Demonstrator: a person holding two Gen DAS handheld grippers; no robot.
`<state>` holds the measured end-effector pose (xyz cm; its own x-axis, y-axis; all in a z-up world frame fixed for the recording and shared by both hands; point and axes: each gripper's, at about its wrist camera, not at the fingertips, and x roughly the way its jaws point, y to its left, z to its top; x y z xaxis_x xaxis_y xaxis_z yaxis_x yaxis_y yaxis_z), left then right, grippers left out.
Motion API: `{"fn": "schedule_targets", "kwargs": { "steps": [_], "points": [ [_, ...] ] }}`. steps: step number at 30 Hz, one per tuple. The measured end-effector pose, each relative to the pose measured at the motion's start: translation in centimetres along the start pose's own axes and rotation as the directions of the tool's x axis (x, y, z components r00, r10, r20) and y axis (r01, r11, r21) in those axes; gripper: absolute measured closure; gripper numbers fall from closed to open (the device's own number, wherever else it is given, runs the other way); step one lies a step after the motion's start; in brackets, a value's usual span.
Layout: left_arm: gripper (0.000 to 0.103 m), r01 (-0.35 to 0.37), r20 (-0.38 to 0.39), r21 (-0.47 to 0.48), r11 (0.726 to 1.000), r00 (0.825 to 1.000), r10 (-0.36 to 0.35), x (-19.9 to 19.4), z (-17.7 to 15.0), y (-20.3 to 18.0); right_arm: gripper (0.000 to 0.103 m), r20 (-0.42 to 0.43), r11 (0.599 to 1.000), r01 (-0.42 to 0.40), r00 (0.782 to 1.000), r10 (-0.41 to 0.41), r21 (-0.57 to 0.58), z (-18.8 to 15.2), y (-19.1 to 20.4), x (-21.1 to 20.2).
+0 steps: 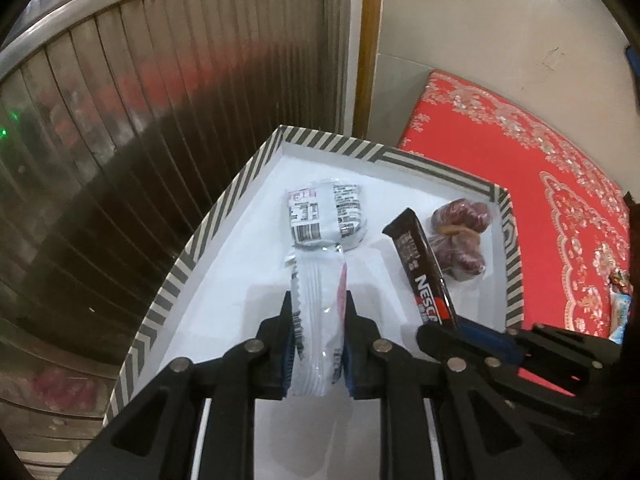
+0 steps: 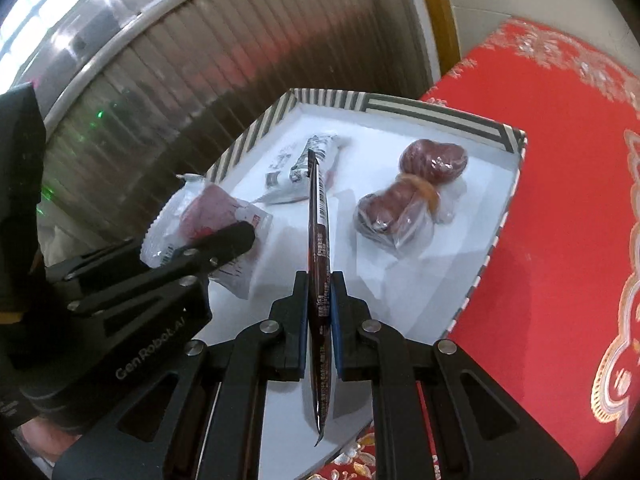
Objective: Organize snacks
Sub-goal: 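Carry both items over the white tray and open both grippers to release them, then move both tools back to the green snack packets on the tablecloth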
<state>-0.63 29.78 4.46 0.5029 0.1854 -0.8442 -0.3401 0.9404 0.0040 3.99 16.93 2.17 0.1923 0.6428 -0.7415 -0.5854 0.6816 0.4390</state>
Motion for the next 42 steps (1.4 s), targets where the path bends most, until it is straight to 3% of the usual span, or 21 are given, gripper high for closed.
{"fn": "schedule_targets", "kwargs": {
  "steps": [4, 6, 11, 18, 19, 21, 22, 23, 28, 32, 35, 42],
  "points": [
    [0.030, -0.014, 0.027, -0.036, 0.999, 1.000, 0.015, -0.6, 0.3, 0.5, 0.087, 0.028, 0.999, -0.025, 0.999, 0.024, 0.041, 0.1, -0.7, -1.2],
    [0.025, -0.023, 0.061, -0.045, 0.999, 0.998, 0.026, -1.5, 0.3, 0.6, 0.087, 0.063, 0.999, -0.015, 0.998, 0.012, 0.043, -0.1, -0.9, -2.4],
    [0.020, -0.024, 0.124, -0.007, 1.000, 0.992, 0.024, -4.0, 0.2, -1.3, 0.087, 0.135, 1.000, 0.012, 0.991, -0.015, 0.020, -1.0, -1.1, -6.1],
    [0.015, 0.068, 0.169, 0.091, 0.994, 0.982, -0.083, -7.0, -0.3, -7.0, 0.087, 0.246, 0.993, 0.108, 0.963, -0.114, 0.037, -4.5, -4.2, -13.9],
    [0.014, 0.085, 0.170, 0.110, 0.990, 0.980, -0.103, -7.3, -0.4, -8.1, 0.086, 0.259, 0.991, 0.125, 0.957, -0.133, 0.049, -5.3, -4.9, -15.0],
    [0.012, 0.125, 0.165, 0.141, 0.982, 0.975, -0.147, -7.9, -0.7, -10.0, 0.067, 0.287, 0.984, 0.164, 0.941, -0.179, 0.075, -7.0, -6.3, -17.3],
    [0.011, 0.148, 0.159, 0.156, 0.977, 0.972, -0.172, -8.1, -0.8, -11.1, 0.054, 0.294, 0.980, 0.181, 0.935, -0.198, 0.084, -7.7, -6.8, -18.1],
    [0.011, 0.172, 0.150, 0.171, 0.970, 0.969, -0.198, -8.3, -1.1, -12.2, 0.052, 0.299, 0.974, 0.205, 0.928, -0.224, 0.095, -8.5, -7.6, -19.1],
    [0.011, 0.292, 0.067, 0.232, 0.928, 0.947, -0.315, -8.0, -2.7, -17.6, 0.052, 0.296, 0.933, 0.301, 0.889, -0.349, 0.196, -12.5, -12.0, -24.4],
    [0.011, 0.350, -0.009, 0.285, 0.892, 0.932, -0.363, -7.5, -4.4, -22.0, 0.052, 0.277, 0.890, 0.351, 0.860, -0.429, 0.290, -15.4, -15.4, -27.6],
    [0.011, 0.378, -0.052, 0.314, 0.871, 0.923, -0.381, -7.2, -5.7, -24.7, 0.052, 0.264, 0.872, 0.350, 0.855, -0.447, 0.342, -17.0, -17.0, -28.8],
    [0.011, 0.441, -0.161, 0.331, 0.834, 0.897, -0.411, -6.5, -8.4, -28.5, 0.052, 0.239, 0.862, 0.330, 0.867, -0.438, 0.384, -19.1, -19.0, -28.7]
  ]
}}
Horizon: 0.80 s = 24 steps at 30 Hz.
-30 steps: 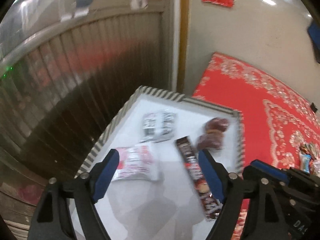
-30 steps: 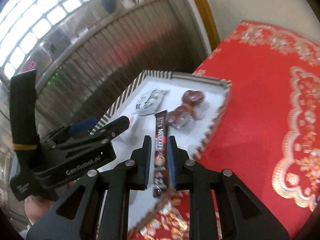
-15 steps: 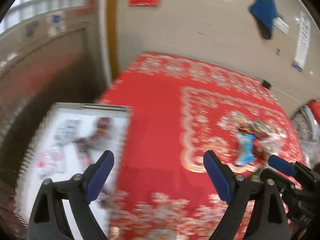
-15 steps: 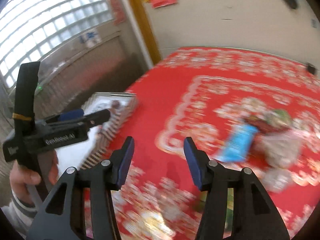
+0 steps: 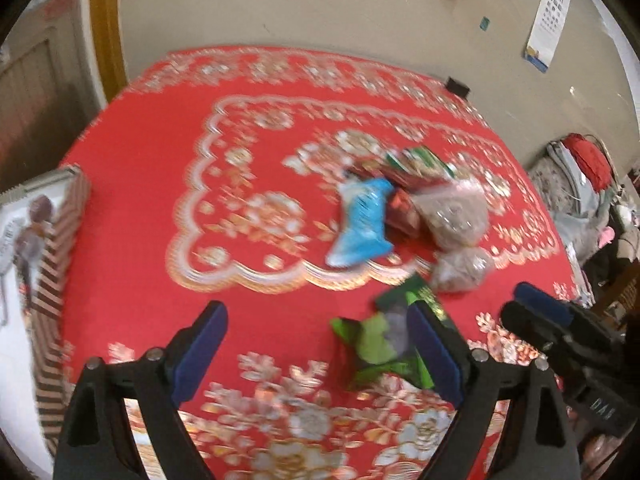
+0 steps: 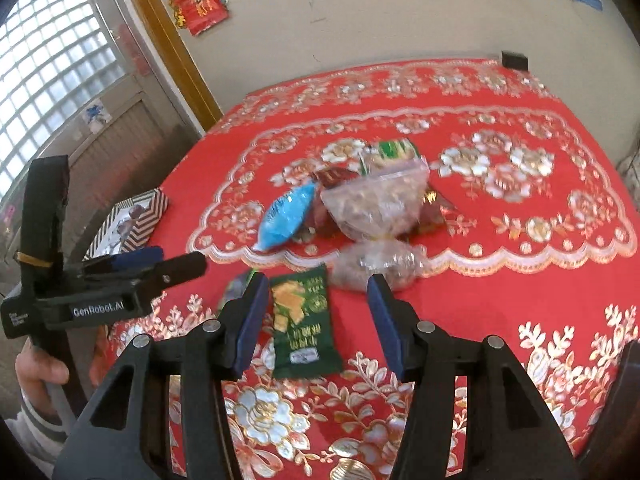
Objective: Organize snacks
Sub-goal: 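Move both tools back to the green snack packets on the tablecloth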
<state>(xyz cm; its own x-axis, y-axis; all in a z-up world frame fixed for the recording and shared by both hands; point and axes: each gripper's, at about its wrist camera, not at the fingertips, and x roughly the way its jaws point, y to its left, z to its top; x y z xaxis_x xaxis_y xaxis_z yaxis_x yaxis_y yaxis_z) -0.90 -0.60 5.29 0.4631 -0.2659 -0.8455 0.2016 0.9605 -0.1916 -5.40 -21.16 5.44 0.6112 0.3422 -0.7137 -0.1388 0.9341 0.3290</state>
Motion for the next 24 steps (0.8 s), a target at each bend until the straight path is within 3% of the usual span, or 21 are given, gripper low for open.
{"fn": "schedule_targets", "kwargs": {
  "steps": [11, 24],
  "points": [
    [0.011, -0.013, -0.059, 0.050, 0.999, 0.998, 0.016, 2.3, -0.9, -2.3, 0.052, -0.025, 1.000, -0.010, 1.000, 0.010, 0.017, -1.1, -1.2, 0.7],
    [0.011, -0.039, -0.049, 0.059, 0.997, 0.998, 0.042, 2.5, -0.9, -2.5, 0.052, -0.039, 1.000, -0.007, 0.999, 0.007, 0.011, -1.1, -0.9, 1.3]
  ]
}}
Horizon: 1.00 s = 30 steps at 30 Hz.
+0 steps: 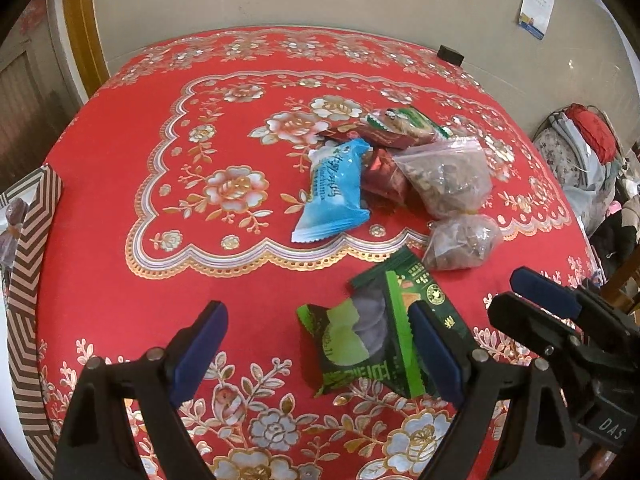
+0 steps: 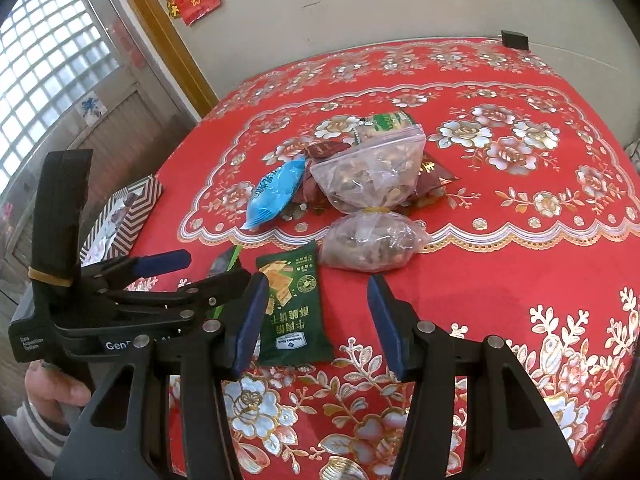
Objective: Organize snacks
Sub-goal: 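Move both tools back to the green snack packets on the tablecloth, then grasp the green-and-white packet with the left gripper while the right gripper grasps the green cracker packet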
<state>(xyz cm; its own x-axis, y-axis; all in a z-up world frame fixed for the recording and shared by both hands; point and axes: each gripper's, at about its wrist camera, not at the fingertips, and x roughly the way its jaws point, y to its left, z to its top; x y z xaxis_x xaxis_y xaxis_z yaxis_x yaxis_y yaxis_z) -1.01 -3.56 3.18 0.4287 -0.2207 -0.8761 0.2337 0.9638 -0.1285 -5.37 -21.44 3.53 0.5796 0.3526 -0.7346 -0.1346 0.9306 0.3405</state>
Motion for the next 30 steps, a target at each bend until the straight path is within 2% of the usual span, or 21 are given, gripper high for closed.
{"fn": "schedule_targets", "kwargs": {
  "steps": [10, 26, 27, 29, 30],
  "points": [
    [0.011, -0.011, 0.006, 0.002, 1.000, 1.000, 0.011, -0.06, 0.04, -0.02, 0.052, 0.001, 0.999, 0.042, 0.999, -0.042, -0.019, 0.20, 0.64, 0.32],
    [0.011, -0.019, 0.025, 0.015, 1.000, 1.000, 0.018, 0.00, 0.07, -0.19, 0.052, 0.001, 0.999, 0.039, 0.999, -0.039, -0.003, 0.10, 0.05, 0.41],
    [0.012, -0.018, 0.031, 0.019, 1.000, 0.999, 0.017, -0.06, 0.05, -0.26, 0.052, 0.001, 0.999, 0.038, 0.999, -0.038, -0.003, 0.14, 0.06, 0.38],
    [0.023, -0.003, 0.036, 0.023, 1.000, 0.999, 0.002, -0.10, 0.02, -0.24, 0.052, 0.000, 0.999, 0.036, 0.999, -0.036, -0.003, 0.13, 0.11, 0.38],
    [0.033, 0.005, 0.025, 0.023, 1.000, 1.000, -0.006, 0.04, 0.04, -0.14, 0.052, -0.002, 0.999, 0.034, 0.999, -0.034, -0.002, 0.13, 0.16, 0.42]
  ]
}}
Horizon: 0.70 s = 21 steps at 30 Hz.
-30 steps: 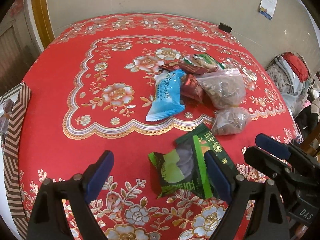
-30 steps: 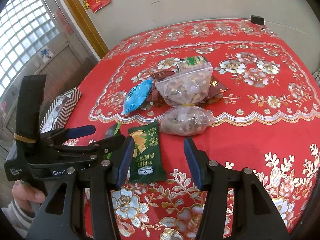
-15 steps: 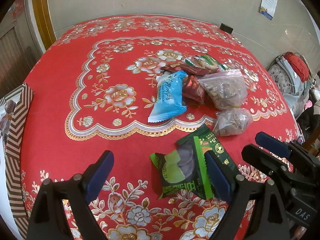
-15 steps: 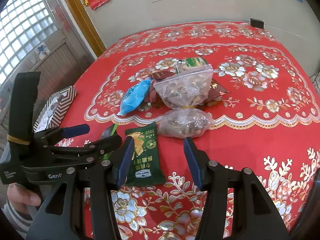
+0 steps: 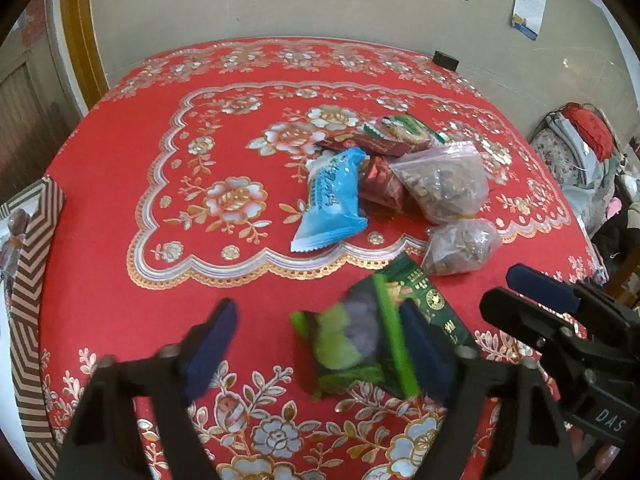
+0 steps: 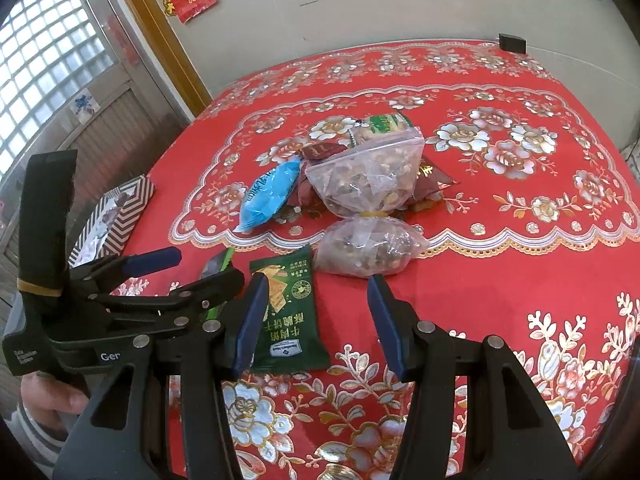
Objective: Organize snacks
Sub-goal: 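Grasp the green-and-white packet with the left gripper while the right gripper grasps the green cracker packet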
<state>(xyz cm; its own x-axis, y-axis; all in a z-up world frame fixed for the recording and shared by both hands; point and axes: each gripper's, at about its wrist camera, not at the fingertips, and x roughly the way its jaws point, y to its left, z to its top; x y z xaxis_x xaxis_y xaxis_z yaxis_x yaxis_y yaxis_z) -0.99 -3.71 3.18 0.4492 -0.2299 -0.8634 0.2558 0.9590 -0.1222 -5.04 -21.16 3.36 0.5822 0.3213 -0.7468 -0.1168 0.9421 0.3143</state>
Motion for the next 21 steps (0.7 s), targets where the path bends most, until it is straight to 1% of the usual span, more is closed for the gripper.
{"fn": "schedule_targets", "kwargs": {
  "steps": [1, 2, 3, 6, 7, 12, 13, 17, 20, 21],
  "points": [
    [0.047, 0.002, -0.007, 0.003, 1.000, 1.000, -0.002, 0.1, 0.0, 0.0, 0.052, -0.001, 1.000, -0.003, 1.000, 0.003, -0.001, 0.0, 0.1, 0.0],
    [0.054, -0.001, -0.012, 0.012, 1.000, 1.000, 0.001, 0.2, -0.1, 0.0, 0.052, -0.002, 1.000, -0.006, 1.000, 0.006, -0.004, 0.0, 0.3, 0.0],
    [0.059, -0.014, -0.015, 0.024, 1.000, 1.000, 0.015, 0.3, -0.2, -0.1, 0.052, -0.004, 1.000, -0.011, 1.000, 0.011, -0.009, 0.0, 0.4, 0.0],
    [0.063, -0.026, 0.001, 0.037, 0.999, 1.000, 0.026, 0.1, -0.6, 0.1, 0.052, -0.015, 1.000, -0.024, 1.000, 0.024, -0.020, -0.1, 0.7, 0.1],
    [0.063, -0.027, 0.007, 0.038, 0.999, 1.000, 0.027, 0.0, -0.6, 0.2, 0.052, -0.047, 0.998, -0.038, 0.998, 0.036, -0.040, -0.3, 1.3, 0.6],
    [0.063, -0.057, 0.036, 0.025, 0.998, 0.998, 0.056, -0.8, -0.6, 1.5, 0.052, -0.087, 0.995, -0.030, 0.996, 0.022, -0.094, -0.7, 2.6, 1.7],
    [0.063, -0.057, 0.038, 0.018, 0.998, 0.998, 0.056, -0.9, -0.6, 1.8, 0.052, -0.108, 0.991, -0.004, 0.994, -0.010, -0.133, -0.9, 3.2, 2.4],
    [0.063, -0.061, 0.046, 0.001, 0.998, 0.997, 0.061, -1.3, -0.6, 2.6, 0.052, -0.135, 0.984, 0.047, 0.988, -0.071, -0.173, -0.9, 3.7, 3.7],
    [0.063, -0.055, 0.042, -0.008, 0.998, 0.998, 0.055, -1.2, -0.6, 3.0, 0.052, -0.155, 0.983, 0.035, 0.986, -0.063, -0.181, -0.9, 3.9, 4.3],
    [0.063, -0.054, 0.041, -0.009, 0.998, 0.998, 0.055, -1.2, -0.6, 3.0, 0.050, -0.155, 0.981, 0.040, 0.985, -0.070, -0.192, -1.0, 4.2, 4.4]
  ]
}}
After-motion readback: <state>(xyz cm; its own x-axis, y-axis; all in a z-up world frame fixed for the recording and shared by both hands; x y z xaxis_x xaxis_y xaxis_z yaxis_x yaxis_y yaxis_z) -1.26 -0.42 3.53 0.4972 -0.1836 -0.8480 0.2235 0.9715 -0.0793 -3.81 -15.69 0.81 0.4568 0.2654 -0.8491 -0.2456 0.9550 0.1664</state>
